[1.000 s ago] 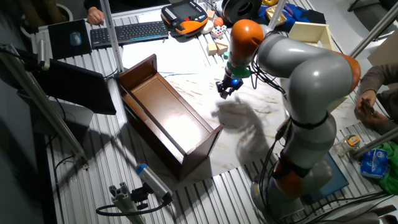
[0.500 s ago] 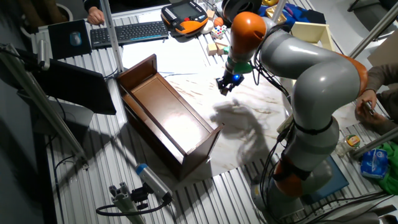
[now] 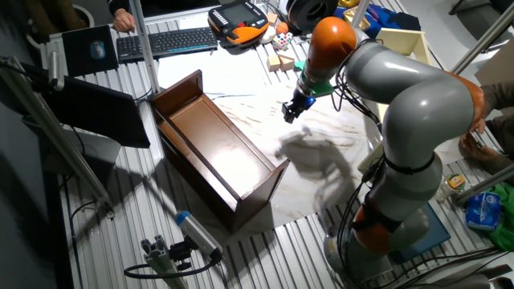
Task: Put the object on the shelf
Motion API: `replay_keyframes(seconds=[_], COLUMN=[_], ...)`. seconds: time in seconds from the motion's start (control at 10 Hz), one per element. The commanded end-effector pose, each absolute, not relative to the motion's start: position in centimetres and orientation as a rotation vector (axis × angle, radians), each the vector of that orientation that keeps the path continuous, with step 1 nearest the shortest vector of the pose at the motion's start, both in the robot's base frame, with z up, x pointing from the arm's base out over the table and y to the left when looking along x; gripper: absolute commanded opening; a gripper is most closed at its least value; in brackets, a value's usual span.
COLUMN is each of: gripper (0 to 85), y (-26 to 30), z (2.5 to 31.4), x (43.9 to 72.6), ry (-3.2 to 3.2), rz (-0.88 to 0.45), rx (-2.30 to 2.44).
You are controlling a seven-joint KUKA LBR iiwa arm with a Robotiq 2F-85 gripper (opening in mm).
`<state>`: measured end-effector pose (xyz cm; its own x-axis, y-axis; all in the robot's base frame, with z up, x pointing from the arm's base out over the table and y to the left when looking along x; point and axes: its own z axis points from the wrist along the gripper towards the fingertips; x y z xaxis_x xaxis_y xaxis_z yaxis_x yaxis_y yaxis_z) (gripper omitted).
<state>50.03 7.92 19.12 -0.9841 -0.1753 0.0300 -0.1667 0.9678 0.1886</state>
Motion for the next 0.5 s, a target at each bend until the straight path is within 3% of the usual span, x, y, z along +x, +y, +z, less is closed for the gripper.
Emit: replay_keyframes(seconds=[0.0,0.4], gripper=[0.0,0.0], y=[7.92,7.92], z=[19.12,19.12], x=[50.03,50.03], ry=[-3.072,-3.067], rz=[-0.280,-0.341], rx=[0.286,0.189])
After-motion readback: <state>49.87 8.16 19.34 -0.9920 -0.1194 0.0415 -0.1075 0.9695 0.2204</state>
